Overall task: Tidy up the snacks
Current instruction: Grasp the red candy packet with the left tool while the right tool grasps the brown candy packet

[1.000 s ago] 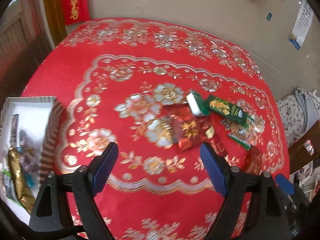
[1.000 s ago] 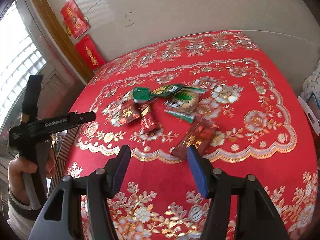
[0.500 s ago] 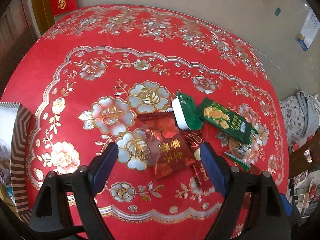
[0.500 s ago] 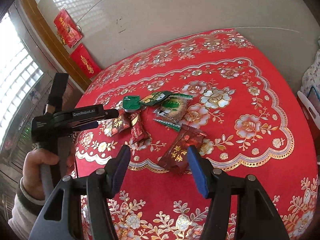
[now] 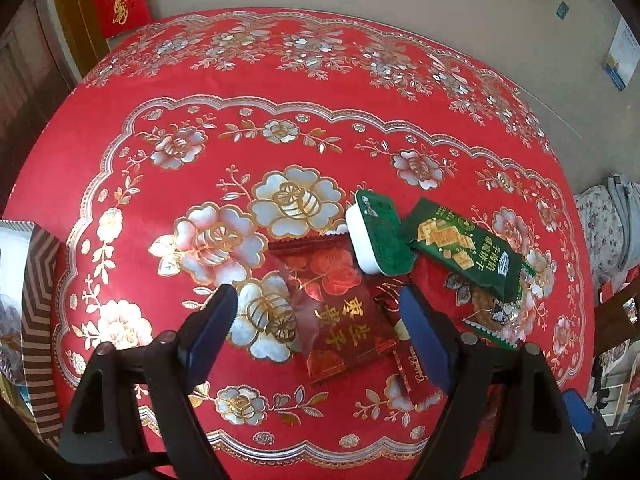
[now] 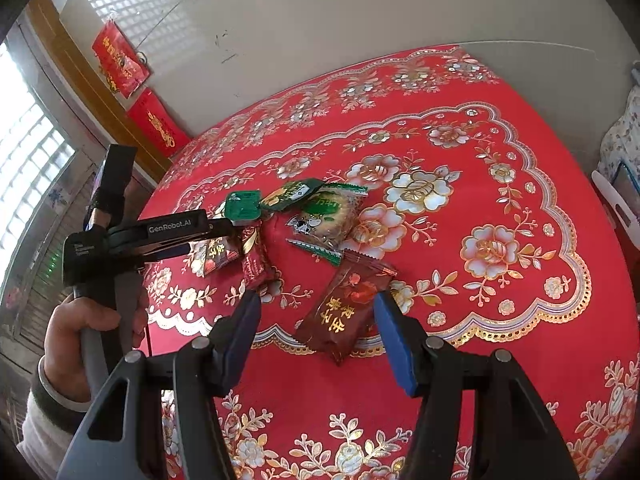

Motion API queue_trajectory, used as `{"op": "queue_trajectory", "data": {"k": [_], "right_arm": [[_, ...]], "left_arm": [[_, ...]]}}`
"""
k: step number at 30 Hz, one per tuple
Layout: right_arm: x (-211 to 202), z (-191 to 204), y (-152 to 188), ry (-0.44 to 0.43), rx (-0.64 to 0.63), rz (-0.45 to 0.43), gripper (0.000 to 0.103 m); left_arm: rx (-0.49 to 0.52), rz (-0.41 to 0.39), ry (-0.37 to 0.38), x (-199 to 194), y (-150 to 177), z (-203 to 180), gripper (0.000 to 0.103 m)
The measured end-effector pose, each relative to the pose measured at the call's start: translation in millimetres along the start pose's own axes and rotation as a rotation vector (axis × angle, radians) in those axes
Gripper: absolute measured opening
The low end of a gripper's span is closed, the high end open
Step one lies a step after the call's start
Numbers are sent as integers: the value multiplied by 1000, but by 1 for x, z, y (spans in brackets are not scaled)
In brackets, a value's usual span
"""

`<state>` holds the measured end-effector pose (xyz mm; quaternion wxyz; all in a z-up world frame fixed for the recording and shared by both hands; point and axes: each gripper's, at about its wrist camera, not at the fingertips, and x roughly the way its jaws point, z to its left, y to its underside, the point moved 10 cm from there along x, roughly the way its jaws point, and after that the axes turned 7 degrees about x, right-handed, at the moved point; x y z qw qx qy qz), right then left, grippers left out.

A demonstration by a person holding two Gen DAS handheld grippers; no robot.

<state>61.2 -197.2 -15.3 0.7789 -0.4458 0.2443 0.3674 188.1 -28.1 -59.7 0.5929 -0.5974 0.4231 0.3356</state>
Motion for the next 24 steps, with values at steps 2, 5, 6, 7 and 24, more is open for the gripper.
{"op": "queue_trajectory", "data": {"k": [2,5,6,7,24], "right_arm": [[0,1,0,-1,0,-1,59],[1,2,-1,-4,-3,-1,59],[2,2,-1,-2,-5,0,59],[3,2,-1,2,-6,0,59],[47,-11,2,185,18,68,59]], "left_arm": [[14,15,-2,3,1,-1,65],[17,32,22,7,3,-4,60],[14,31,25,7,3,-4,60],[13,29,29,7,3,-4,58],[32,18,71,-3,11,8,41]]}}
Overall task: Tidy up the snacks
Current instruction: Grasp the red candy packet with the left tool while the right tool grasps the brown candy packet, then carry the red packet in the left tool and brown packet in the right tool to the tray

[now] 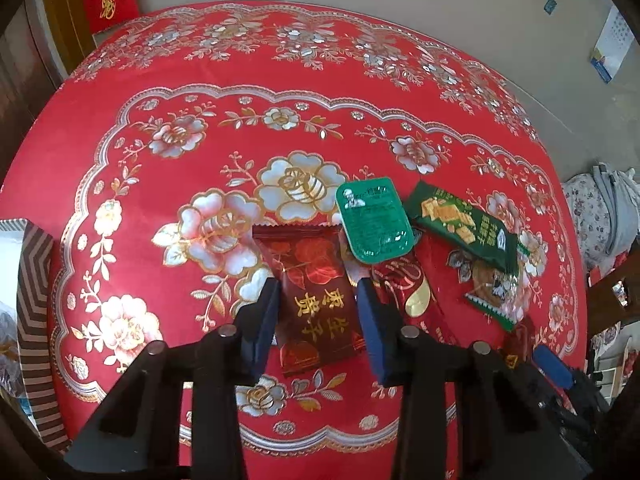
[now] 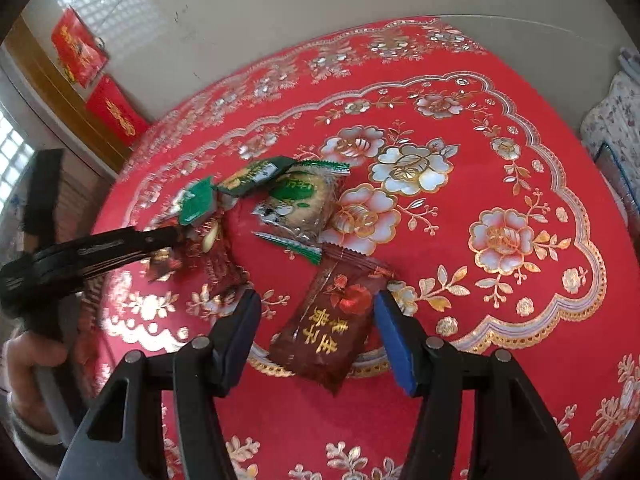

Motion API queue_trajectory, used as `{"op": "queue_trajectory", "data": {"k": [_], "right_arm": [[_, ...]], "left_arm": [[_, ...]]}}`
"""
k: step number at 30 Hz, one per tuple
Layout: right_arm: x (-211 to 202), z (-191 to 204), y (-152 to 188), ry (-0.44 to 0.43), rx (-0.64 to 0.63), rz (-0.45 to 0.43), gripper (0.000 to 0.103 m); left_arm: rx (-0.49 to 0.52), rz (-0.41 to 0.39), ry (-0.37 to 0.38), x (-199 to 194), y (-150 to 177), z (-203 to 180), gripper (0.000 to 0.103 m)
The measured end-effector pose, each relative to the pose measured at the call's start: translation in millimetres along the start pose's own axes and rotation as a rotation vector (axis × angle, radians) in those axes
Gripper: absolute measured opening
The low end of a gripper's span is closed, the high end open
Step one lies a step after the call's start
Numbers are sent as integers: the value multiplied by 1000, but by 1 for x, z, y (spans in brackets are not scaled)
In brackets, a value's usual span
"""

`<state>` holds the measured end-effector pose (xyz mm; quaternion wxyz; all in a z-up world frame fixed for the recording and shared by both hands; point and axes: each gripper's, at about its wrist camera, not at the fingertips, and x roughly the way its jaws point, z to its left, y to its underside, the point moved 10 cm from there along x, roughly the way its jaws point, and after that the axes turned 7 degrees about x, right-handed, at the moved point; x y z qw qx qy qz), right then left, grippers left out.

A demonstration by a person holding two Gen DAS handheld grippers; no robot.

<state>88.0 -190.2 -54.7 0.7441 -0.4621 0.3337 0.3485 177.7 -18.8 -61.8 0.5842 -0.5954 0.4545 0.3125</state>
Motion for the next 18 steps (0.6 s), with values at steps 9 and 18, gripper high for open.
{"op": "queue_trajectory", "data": {"k": [9,18], "right_arm": [[7,3,13,78,-123,4,41],[-24,11,24,-37,-96,-26,37]], "left_arm": [[11,3,8,-10,14,5,41],[36,-9,29,-27,37,1,41]]}}
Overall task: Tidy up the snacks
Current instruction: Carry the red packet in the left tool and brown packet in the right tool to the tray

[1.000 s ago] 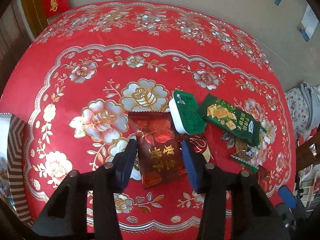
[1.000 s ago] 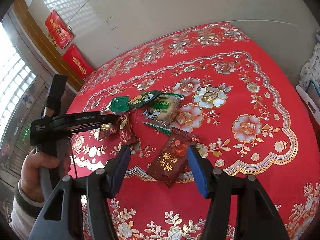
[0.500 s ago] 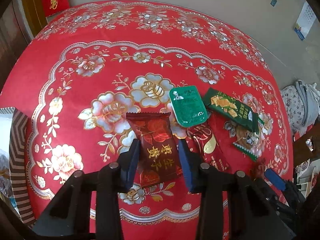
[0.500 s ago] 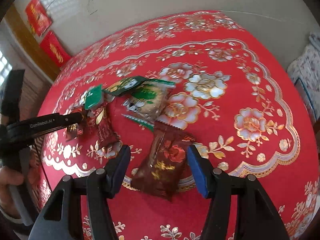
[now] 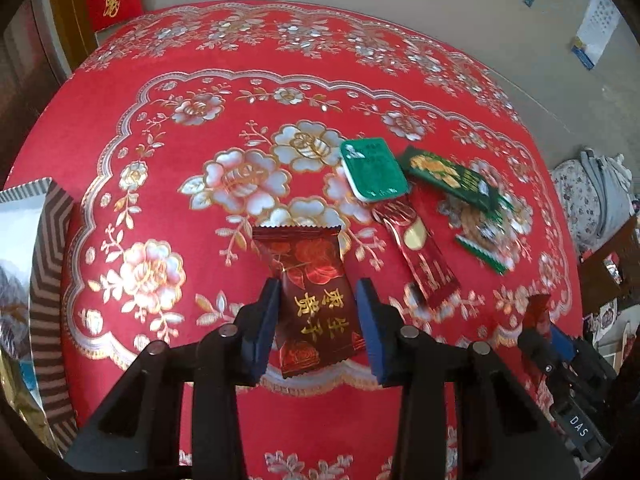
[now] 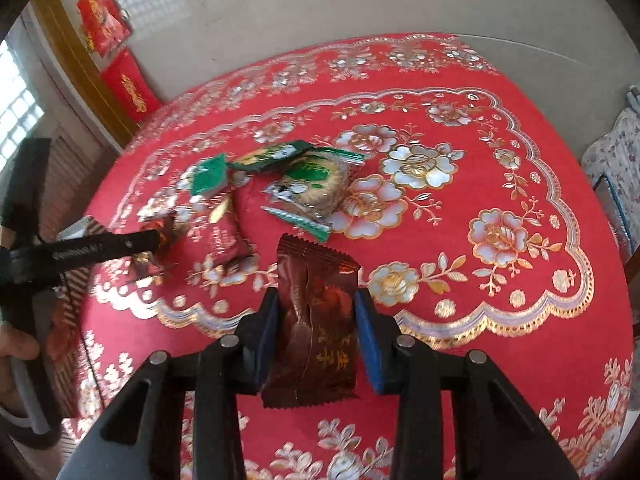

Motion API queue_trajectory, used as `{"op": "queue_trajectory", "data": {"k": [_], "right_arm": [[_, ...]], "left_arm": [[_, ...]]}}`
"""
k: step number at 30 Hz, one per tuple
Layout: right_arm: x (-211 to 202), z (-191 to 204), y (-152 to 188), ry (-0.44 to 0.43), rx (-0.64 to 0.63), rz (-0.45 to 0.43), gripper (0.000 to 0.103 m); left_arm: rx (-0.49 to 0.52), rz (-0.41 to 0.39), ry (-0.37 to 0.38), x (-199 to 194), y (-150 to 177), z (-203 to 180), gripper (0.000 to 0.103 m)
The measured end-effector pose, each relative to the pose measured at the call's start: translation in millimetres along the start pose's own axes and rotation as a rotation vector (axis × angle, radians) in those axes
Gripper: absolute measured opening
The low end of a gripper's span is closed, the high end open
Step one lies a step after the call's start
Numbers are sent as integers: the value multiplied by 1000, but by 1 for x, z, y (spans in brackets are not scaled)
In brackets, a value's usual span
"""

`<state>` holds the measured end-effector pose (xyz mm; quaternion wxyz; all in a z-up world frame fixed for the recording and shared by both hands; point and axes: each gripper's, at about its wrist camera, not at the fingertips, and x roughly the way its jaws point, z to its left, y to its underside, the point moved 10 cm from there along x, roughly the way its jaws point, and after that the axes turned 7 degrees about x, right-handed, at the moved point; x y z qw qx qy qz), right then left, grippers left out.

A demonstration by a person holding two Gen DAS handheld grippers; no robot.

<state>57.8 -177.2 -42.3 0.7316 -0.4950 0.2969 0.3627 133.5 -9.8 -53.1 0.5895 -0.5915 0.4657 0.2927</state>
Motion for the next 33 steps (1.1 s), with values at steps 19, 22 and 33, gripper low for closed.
{"op": "queue_trajectory", "data": {"k": [19,22,33], "right_arm": [[-16,84,29,-86,-134,-11,37],[-15,95,33,-93,-149,-6,37],[-14,150,42,-131,-231,-4,37]], "left_arm": [[48,-108,-56,-64,46,17,41],[58,-127,-84,-71,53,23,41],[35,-184,-100,-112,71,57,41]]}}
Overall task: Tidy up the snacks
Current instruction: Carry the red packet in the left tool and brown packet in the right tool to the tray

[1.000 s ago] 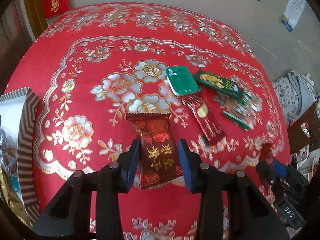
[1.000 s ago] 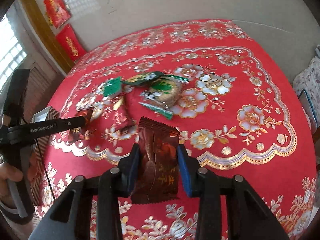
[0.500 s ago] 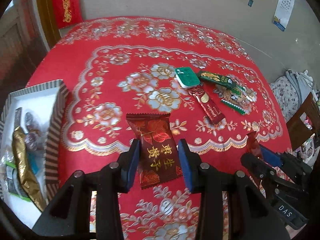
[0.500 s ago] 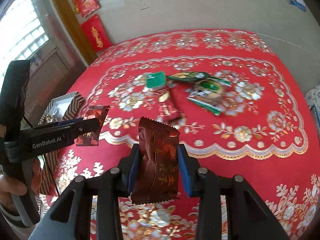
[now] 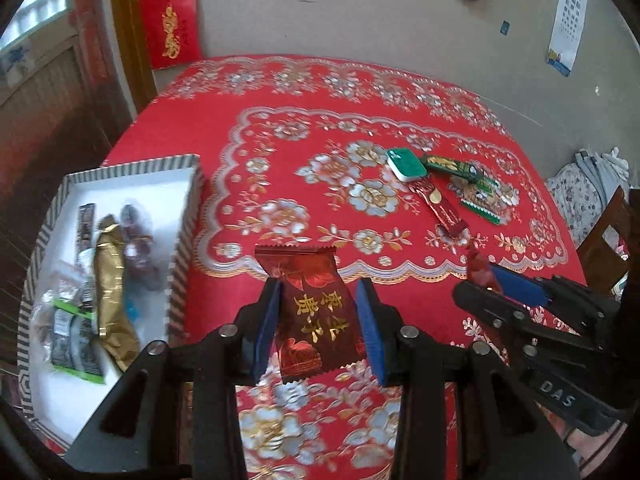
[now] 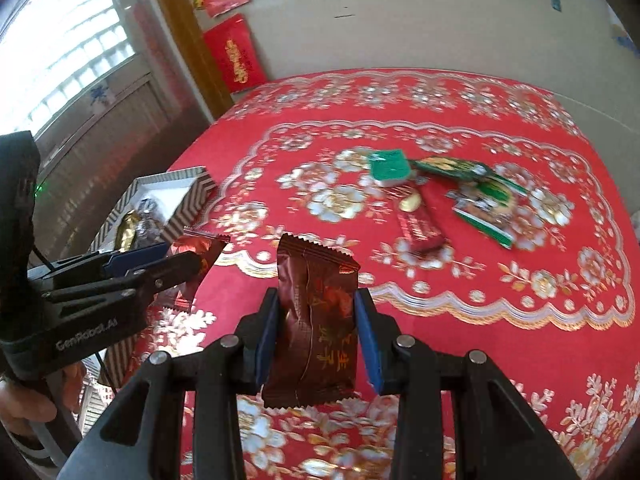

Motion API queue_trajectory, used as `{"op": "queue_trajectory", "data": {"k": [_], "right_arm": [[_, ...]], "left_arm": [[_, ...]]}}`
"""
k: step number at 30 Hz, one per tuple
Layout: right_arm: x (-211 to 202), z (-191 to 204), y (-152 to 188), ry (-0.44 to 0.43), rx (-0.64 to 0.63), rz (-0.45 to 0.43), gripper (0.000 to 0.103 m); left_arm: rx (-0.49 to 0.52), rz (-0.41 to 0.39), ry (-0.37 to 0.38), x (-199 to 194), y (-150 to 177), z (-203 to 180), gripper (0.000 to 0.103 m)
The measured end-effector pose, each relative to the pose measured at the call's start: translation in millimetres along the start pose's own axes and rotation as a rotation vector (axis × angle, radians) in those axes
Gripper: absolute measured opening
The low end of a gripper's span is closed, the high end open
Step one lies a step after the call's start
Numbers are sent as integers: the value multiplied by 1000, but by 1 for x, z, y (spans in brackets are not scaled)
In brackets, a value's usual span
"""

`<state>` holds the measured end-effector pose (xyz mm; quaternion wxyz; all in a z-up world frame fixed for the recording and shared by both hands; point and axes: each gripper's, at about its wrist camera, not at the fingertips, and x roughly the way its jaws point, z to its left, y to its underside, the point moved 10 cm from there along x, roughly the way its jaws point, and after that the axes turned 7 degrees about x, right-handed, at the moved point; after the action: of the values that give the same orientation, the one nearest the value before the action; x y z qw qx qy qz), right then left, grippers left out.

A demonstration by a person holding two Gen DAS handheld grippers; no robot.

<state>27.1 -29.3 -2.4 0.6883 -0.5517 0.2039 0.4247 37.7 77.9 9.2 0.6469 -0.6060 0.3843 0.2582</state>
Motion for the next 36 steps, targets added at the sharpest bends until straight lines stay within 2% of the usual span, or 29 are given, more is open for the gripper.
{"op": "queue_trajectory", "data": {"k": [5,11,15,24,29,36], "right_arm": [[6,28,-8,-33,-30,0,37],[18,73,-17,-61,-103,-1,37],[32,104,-26,-98,-131,7,37],[78,180,-54,-180,-221,32,37],[122,207,-69,-167,-260,61,37],[169,215,-74,-122,-287,106,37]], "left_arm": [[-23,-36,-11,-26,-4,30,41],[-90,-70,-88,-52,-2,94,41],[-140,-63,-135,-54,6,135,41],[-272,-16,-196,-29,18,212,41],[-344,13,-200,-4,13,242,41],[-359,45,-206,24,9,253,41]]}}
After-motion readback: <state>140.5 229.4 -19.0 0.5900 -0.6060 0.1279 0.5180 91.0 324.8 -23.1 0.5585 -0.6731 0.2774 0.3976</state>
